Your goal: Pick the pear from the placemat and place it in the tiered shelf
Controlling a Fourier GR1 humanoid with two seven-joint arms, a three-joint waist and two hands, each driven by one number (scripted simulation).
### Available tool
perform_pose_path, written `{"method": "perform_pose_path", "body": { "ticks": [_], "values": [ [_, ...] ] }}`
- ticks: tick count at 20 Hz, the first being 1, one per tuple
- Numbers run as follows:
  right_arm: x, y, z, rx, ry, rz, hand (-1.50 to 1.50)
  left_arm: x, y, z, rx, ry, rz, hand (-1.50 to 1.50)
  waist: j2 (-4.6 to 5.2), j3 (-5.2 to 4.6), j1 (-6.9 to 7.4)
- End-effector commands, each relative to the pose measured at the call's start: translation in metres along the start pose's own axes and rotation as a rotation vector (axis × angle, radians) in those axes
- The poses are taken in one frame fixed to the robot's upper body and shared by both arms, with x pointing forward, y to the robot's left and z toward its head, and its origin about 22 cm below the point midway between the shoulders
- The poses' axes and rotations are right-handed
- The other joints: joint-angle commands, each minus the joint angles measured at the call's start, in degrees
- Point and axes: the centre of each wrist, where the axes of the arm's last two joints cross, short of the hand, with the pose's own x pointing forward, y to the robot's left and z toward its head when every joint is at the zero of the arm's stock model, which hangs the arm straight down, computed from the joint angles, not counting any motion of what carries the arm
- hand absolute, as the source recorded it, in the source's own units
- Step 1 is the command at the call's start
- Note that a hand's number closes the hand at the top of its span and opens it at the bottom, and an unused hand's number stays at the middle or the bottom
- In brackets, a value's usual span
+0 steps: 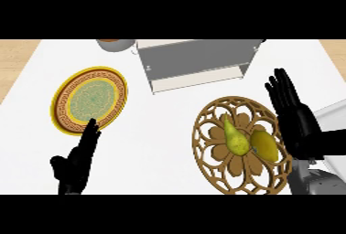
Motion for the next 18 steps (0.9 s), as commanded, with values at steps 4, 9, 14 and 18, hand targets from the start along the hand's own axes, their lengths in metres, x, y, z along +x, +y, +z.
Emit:
{"method": "perform_pose_path", "body": {
  "ticks": [4,9,14,18],
  "values": [
    [0.007,-0.081,0.005,-0.226,0.171,0.401,-1.5,0.015,0.025,-0.01,-0.061,-0.021,-0.157,0.0,0.81,-1.81,-1.65],
    [-0.016,-0.13,0.017,-0.499,0.451,0.705,1.5,0.013,0.028,-0.016,-0.168,0.023,-0.204,0.0,1.25,-1.84,-1.04],
    [-0.015,-0.096,0.003,-0.293,0.338,0.382,-1.5,0.021,0.006,-0.021,-0.206,0.036,-0.216,0.0,0.78,-1.65,0.13],
    [0.011,-0.075,0.013,-0.118,0.278,0.439,-1.5,0.017,0.02,-0.029,-0.189,0.03,-0.214,0.0,0.72,-1.72,-0.24]
  ]
}}
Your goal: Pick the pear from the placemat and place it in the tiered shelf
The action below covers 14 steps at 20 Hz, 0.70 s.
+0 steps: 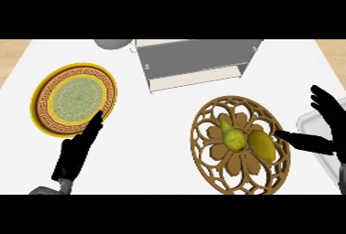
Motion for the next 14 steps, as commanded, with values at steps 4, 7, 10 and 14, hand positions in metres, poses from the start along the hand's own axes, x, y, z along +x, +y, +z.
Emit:
{"method": "perform_pose_path", "body": {
  "ticks": [4,7,10,14],
  "values": [
    [0.064,0.011,0.023,0.233,-0.007,0.114,-1.5,0.008,0.021,-0.004,-0.013,-0.014,-0.015,0.0,-0.14,-0.08,0.3],
    [0.089,0.041,0.023,0.342,0.103,0.248,-1.5,0.004,-0.013,-0.006,-0.046,0.013,-0.008,0.0,0.04,-0.2,1.24],
    [0.099,0.024,0.011,0.281,0.164,0.595,-1.5,0.002,0.005,-0.002,-0.064,-0.01,-0.028,0.0,0.16,-0.39,2.63],
    [0.125,0.043,0.013,0.217,0.231,0.888,-1.5,0.002,-0.006,-0.011,-0.064,-0.003,-0.024,0.0,0.3,-0.48,2.76]
  ]
}}
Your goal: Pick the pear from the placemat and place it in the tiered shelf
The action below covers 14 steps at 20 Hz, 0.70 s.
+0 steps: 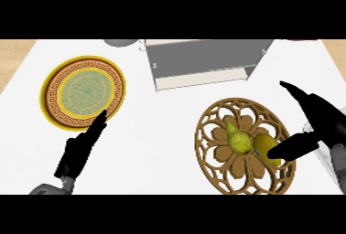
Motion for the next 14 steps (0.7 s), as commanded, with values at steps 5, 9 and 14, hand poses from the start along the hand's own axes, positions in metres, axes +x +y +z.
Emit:
{"method": "perform_pose_path", "body": {
  "ticks": [5,9,14],
  "values": [
    [0.071,0.034,-0.014,-0.061,0.183,0.346,-1.5,0.002,0.001,-0.012,-0.001,-0.005,0.015,0.0,0.23,0.16,0.58],
    [0.107,0.062,-0.009,0.034,0.174,0.329,-1.5,0.006,-0.001,-0.009,0.015,0.017,-0.004,0.0,-0.22,0.26,-0.55],
    [0.11,0.09,-0.033,0.118,0.266,0.331,-1.5,-0.014,0.003,-0.003,0.031,0.02,0.027,0.0,-0.15,0.24,-0.89]
  ]
}}
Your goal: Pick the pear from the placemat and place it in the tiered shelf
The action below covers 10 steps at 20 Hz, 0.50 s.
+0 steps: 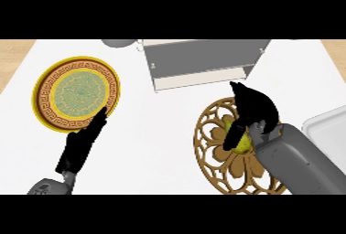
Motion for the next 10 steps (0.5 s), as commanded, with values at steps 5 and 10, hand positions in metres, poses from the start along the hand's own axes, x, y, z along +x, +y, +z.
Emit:
{"method": "perform_pose_path", "body": {
  "ticks": [5,10],
  "values": [
    [0.039,0.018,-0.007,0.087,0.26,0.087,-1.5,-0.005,0.001,0.008,-0.003,0.002,0.009,0.0,-0.28,0.01,-0.66],
    [0.043,0.026,-0.008,0.055,0.291,0.147,-1.5,-0.008,-0.002,0.012,0.022,0.009,0.008,0.0,-0.46,0.01,-1.17]
  ]
}}
